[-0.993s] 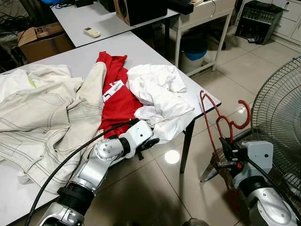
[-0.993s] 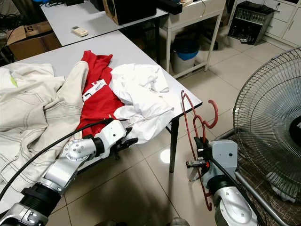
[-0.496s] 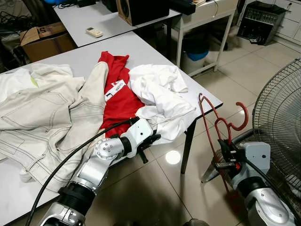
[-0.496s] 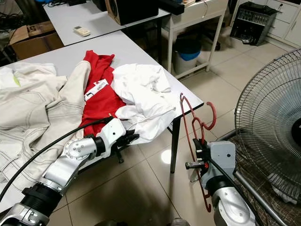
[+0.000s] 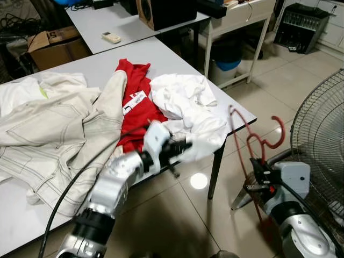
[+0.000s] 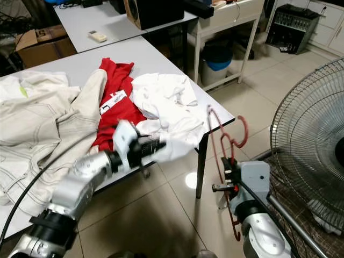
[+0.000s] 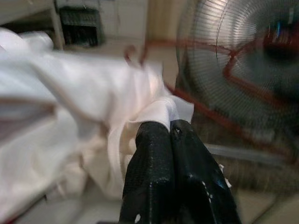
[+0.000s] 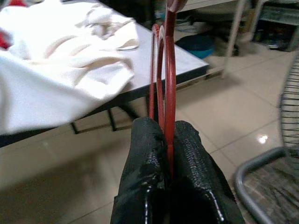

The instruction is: Hang hanger

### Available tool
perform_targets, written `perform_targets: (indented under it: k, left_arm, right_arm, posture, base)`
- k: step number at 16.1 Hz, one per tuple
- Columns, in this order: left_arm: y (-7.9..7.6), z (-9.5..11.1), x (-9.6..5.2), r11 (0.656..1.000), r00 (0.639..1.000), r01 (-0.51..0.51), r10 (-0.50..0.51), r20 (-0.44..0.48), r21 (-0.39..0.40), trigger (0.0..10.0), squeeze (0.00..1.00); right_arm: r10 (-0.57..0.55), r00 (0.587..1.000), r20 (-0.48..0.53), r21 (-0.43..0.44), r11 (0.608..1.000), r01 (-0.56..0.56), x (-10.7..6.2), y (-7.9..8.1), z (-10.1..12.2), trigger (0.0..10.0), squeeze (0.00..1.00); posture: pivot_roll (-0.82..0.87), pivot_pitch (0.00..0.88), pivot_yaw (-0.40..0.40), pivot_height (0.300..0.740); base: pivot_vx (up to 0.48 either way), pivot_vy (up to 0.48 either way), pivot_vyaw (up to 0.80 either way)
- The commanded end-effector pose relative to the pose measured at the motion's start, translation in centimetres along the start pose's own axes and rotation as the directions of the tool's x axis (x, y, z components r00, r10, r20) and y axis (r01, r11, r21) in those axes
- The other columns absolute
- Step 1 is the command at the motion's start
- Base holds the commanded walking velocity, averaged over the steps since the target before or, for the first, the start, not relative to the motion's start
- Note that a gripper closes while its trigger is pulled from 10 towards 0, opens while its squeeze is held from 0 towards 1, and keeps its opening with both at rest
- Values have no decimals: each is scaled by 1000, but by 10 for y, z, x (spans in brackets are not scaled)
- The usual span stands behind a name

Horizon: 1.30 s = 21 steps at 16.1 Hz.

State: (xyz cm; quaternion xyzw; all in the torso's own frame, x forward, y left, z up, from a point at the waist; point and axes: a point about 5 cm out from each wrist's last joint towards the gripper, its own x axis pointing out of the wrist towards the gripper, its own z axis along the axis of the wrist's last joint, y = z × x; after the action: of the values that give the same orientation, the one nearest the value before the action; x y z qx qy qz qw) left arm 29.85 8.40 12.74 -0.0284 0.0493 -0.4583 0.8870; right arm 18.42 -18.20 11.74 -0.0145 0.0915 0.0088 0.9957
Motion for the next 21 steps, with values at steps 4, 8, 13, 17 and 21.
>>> perform_targets:
  k: [4, 8, 13, 17, 21]
  left_arm:
    - [16, 101, 9, 990, 926, 14, 39, 375, -138, 0, 0]
    - [22, 185, 0, 973, 756, 89, 74, 650, -214, 0, 0]
    - [29, 190, -5, 978, 780, 42, 94, 619, -202, 0, 0]
    - [28, 170, 0, 993, 866, -21, 76, 495, -115, 0, 0]
    - [28, 142, -1, 994, 941, -70, 39, 336, 80, 0, 0]
  right_arm:
    - [-99, 994, 48, 23, 995, 98, 4, -13, 7, 10000, 0]
    - [-91, 995, 48, 35, 995, 89, 3, -8, 5, 10000, 0]
    - [-71, 996, 51, 48, 997, 68, 5, -3, 4, 10000, 0]
    - [75, 988, 136, 99, 991, -89, 3, 14, 17, 10000, 0]
    - [263, 930, 255, 168, 936, -311, -7, 36, 36, 10000, 0]
  posture:
    - [-141, 16, 98, 740]
    - [-135, 17, 111, 740]
    - [-126, 27, 115, 740]
    - [-117, 31, 110, 740]
    - [-118, 33, 109, 740]
  base:
    - [0, 0, 0]
    - [0, 0, 0]
    - [0, 0, 0]
    - [0, 0, 0]
    - [0, 0, 0]
